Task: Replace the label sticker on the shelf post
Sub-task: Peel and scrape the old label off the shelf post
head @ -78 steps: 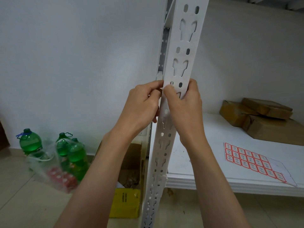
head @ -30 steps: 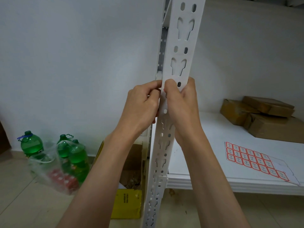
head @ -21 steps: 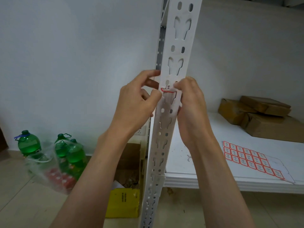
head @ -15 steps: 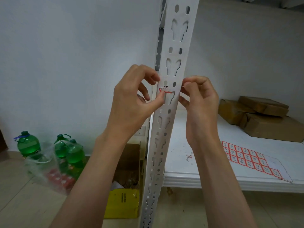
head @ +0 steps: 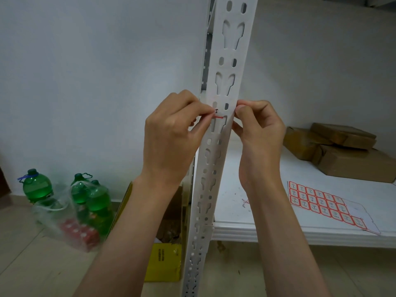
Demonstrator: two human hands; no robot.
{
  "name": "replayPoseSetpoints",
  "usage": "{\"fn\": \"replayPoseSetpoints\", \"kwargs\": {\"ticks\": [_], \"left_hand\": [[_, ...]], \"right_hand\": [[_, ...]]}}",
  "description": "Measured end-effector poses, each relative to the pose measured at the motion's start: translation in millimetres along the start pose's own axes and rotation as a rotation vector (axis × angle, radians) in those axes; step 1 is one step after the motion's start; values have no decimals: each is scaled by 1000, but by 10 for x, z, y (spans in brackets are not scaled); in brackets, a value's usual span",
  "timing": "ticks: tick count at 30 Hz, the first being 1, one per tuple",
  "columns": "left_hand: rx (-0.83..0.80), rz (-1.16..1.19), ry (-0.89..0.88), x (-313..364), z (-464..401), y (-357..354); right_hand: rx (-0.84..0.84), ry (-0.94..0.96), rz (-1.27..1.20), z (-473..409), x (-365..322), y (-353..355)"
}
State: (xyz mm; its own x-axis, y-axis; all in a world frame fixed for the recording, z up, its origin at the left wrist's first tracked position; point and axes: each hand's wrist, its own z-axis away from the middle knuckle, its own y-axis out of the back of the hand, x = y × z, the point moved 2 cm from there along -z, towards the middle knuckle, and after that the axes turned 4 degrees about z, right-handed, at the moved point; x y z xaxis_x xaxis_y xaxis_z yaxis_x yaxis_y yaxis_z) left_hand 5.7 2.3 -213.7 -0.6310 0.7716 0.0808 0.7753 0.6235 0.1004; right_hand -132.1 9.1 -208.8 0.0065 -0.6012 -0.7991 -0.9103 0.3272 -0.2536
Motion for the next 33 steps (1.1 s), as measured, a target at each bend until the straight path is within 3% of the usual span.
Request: {"fn": "replayPoseSetpoints", "kwargs": {"ticks": [18, 25, 28, 33], "left_hand": [[-70, 76, 124, -118, 175, -186], [156, 235, 302, -154, 113, -9], [169, 285, 356, -158, 65, 41], [135, 343, 391, -127, 36, 52]], "right_hand": [[-11, -9, 5, 6, 30, 11], [-68, 54, 164, 37, 25, -58], [-156, 83, 270, 117, 26, -194], [-97, 134, 318, 142, 16, -304]]}}
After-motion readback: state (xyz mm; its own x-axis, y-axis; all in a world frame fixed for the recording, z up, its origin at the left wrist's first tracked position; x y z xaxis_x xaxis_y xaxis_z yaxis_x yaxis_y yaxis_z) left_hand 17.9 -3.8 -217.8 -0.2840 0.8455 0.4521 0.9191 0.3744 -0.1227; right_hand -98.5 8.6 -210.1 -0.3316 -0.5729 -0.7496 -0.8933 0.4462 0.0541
